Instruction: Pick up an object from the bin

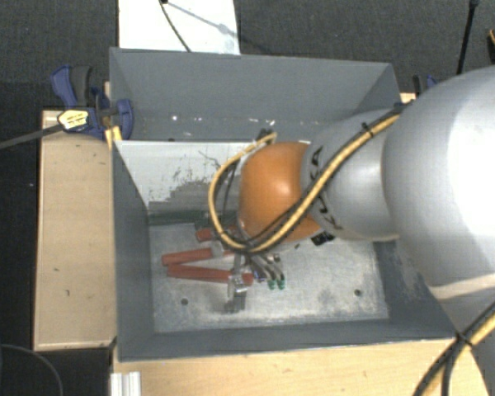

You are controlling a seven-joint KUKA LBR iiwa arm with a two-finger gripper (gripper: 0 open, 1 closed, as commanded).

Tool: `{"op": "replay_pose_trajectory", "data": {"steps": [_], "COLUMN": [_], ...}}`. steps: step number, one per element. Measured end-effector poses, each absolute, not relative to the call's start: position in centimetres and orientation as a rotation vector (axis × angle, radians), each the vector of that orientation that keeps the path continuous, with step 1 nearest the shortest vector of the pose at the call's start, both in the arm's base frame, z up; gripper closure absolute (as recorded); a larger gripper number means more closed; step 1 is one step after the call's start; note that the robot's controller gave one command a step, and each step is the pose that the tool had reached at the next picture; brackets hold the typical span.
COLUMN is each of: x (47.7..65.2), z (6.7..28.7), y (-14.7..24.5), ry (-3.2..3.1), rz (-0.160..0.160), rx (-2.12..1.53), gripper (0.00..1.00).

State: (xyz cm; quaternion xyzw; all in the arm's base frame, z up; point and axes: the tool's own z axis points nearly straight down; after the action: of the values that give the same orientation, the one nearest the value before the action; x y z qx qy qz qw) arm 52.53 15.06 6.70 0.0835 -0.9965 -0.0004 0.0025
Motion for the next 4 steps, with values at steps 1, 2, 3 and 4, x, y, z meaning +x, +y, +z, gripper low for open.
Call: {"op": "replay_pose_trajectory", "data": {"steps": [1,2,3,4], "x": [52.9,51.6,51.5,59.0], "z": [7.3,11.6,11.5,7.0], "y": [15.1,14.7,14.7,16.7], "ry": [-3.139,-3.051,-3.05,-3.088], "rz": [-0.005,-0.001,-0.002,-0.003], "rx": [0.254,0.771,0.764,0.609], "gripper": [1.0,1.0,0.0,0.0]}}
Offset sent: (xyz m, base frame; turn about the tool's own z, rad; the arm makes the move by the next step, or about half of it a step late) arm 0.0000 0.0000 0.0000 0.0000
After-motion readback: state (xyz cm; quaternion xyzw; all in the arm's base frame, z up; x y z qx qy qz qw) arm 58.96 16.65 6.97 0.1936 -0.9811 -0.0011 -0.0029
